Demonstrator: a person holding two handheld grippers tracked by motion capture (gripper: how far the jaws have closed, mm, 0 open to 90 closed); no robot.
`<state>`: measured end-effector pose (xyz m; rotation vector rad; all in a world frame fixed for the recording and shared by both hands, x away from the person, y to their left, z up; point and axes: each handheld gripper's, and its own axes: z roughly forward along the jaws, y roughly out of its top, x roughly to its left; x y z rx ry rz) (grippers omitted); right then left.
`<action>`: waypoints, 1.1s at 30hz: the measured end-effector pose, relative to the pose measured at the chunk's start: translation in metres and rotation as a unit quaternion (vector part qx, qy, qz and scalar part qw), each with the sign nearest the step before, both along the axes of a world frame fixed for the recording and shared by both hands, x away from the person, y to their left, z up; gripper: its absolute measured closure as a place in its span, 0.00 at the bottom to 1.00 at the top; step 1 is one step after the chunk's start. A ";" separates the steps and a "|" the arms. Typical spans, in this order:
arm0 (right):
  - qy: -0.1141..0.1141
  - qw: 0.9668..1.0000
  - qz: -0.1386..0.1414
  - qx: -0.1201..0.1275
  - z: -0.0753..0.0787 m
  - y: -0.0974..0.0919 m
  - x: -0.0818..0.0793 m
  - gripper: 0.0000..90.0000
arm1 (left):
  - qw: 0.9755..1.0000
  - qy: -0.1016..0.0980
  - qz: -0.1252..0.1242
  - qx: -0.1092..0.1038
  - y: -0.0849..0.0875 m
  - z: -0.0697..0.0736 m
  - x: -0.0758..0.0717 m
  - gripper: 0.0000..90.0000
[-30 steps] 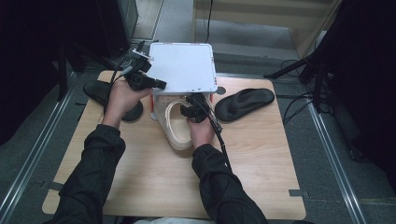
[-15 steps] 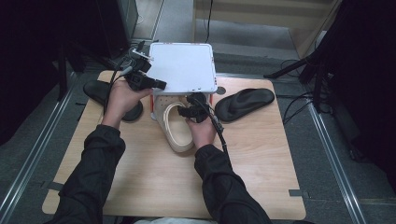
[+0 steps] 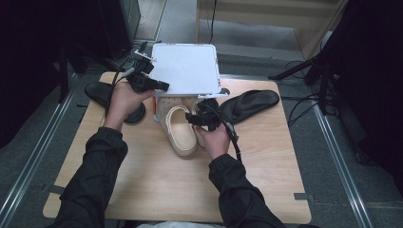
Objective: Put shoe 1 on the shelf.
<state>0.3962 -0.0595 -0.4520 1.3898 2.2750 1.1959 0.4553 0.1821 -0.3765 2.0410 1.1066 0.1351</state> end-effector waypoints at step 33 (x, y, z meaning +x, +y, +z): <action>-0.001 0.995 0.097 0.027 -0.042 -0.031 -0.099 0.76 | 1.000 0.000 0.000 -0.001 0.000 0.000 0.000 0.98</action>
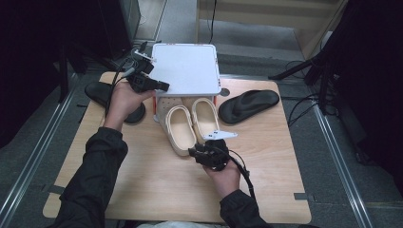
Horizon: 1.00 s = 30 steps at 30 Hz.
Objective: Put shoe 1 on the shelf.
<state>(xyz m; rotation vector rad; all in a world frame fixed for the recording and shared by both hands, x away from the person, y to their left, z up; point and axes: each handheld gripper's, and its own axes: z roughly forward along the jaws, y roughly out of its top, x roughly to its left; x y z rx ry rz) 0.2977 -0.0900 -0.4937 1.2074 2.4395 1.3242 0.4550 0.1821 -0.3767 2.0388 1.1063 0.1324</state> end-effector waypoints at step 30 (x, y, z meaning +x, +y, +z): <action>0.037 0.999 0.022 -0.020 -0.029 0.022 0.011 1.00 | 1.000 -0.002 -0.001 0.003 0.000 0.000 0.000 0.99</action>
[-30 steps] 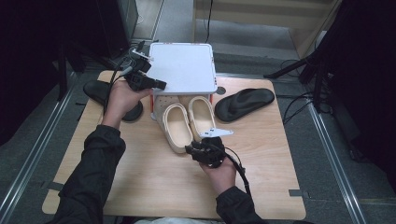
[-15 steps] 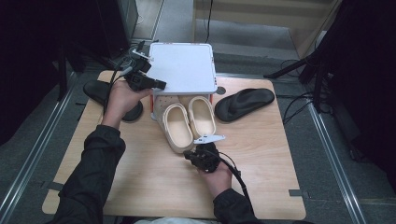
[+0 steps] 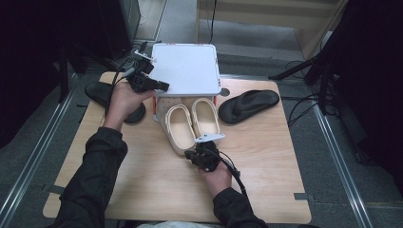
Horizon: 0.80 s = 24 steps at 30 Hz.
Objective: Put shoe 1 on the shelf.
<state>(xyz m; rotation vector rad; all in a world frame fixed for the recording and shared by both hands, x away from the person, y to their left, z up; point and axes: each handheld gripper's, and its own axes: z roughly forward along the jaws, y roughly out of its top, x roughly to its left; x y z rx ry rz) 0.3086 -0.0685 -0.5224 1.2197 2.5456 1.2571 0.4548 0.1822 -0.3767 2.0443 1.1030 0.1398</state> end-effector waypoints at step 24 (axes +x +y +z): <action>-0.013 1.000 -0.028 -0.002 0.012 0.041 0.045 1.00 | 1.000 -0.002 0.001 0.003 0.000 0.000 -0.001 0.99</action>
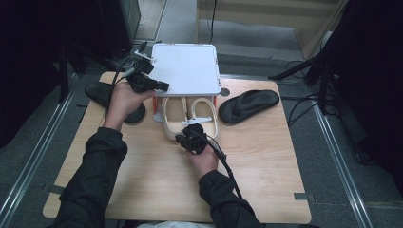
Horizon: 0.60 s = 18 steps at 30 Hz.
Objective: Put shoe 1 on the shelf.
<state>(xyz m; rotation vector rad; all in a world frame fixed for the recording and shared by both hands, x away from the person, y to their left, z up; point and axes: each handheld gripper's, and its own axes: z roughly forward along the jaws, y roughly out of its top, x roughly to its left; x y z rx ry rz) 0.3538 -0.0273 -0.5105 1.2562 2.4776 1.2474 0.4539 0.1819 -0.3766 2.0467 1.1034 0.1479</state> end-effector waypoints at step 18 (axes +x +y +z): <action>-0.005 0.999 -0.034 -0.009 0.001 0.027 0.033 1.00 | 1.000 -0.001 0.000 -0.001 0.000 0.000 0.000 0.99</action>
